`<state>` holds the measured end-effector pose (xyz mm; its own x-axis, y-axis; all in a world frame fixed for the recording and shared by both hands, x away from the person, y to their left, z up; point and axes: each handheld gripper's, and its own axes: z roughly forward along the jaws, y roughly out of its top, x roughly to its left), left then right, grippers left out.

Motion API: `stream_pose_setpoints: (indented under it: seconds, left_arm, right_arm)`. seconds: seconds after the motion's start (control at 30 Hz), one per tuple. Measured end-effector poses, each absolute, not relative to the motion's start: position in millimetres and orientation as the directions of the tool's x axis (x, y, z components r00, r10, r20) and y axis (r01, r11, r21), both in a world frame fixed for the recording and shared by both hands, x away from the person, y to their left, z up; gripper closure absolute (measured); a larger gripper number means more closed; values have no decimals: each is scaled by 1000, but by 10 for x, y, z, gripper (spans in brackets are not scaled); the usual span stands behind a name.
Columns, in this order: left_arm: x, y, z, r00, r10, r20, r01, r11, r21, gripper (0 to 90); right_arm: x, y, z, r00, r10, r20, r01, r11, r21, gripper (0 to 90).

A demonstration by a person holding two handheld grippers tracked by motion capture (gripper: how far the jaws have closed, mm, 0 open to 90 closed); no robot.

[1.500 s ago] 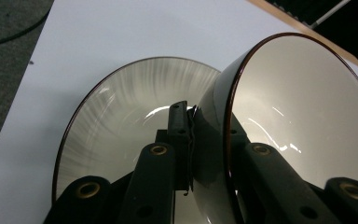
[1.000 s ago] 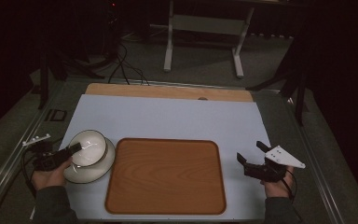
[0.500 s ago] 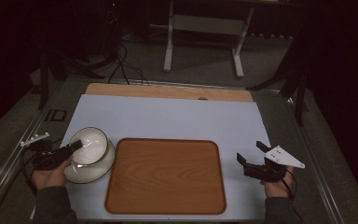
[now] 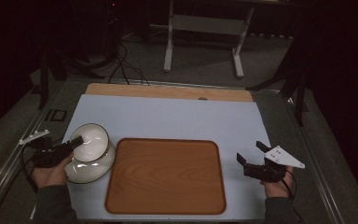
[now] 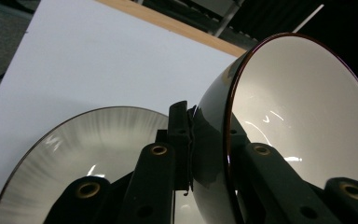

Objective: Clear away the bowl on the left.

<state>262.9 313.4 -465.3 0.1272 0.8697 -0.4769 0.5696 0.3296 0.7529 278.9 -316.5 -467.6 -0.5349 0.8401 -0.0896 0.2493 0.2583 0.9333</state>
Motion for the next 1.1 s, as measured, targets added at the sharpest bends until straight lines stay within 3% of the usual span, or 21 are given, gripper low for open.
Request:
stream_pose_setpoints:
  seconds: [1.1]
  left_arm:
    - [2691,2797,-4490,232,862,-451,549,267,792,809]
  right_arm:
    - [2787,-3162,-4676,-538,838,-91,249,261,933,113]
